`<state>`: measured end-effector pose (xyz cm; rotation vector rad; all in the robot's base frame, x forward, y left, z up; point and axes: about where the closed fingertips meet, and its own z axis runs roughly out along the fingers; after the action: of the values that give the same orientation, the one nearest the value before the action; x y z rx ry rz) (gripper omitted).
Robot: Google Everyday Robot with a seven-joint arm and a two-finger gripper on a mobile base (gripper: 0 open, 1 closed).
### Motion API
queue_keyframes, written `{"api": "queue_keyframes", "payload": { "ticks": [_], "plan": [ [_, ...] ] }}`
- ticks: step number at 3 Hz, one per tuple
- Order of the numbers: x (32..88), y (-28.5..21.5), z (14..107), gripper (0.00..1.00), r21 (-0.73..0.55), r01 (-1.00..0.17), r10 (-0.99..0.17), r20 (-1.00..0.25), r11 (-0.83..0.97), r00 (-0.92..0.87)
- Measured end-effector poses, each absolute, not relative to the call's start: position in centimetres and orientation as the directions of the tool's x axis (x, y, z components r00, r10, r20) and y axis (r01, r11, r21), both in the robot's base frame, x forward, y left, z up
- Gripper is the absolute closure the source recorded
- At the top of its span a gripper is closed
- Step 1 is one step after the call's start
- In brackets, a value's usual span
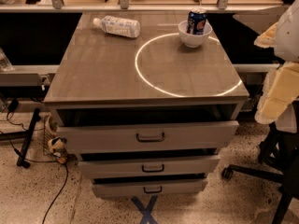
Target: Pick pepsi can from white bowl and place on counter
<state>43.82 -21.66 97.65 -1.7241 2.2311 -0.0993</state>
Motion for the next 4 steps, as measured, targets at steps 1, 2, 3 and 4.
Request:
{"api": "queue_keyframes", "payload": {
  "ticks": [1, 2, 3, 4],
  "plan": [
    [43.8, -21.7, 97.7, 0.00, -0.247, -0.931, -0.953, -0.207, 0.270, -0.221],
    [46.2, -20.7, 97.5, 0.00, -0.271, -0.929, -0.957, -0.217, 0.251, -0.195],
    [54.2, -18.8, 96.6, 0.00, -0.318, -0.913, -0.943, -0.292, 0.255, -0.161],
    [60.4, -17.5, 96.3, 0.00, -0.370, -0.887, -0.921, -0.367, 0.275, -0.132]
  ]
}}
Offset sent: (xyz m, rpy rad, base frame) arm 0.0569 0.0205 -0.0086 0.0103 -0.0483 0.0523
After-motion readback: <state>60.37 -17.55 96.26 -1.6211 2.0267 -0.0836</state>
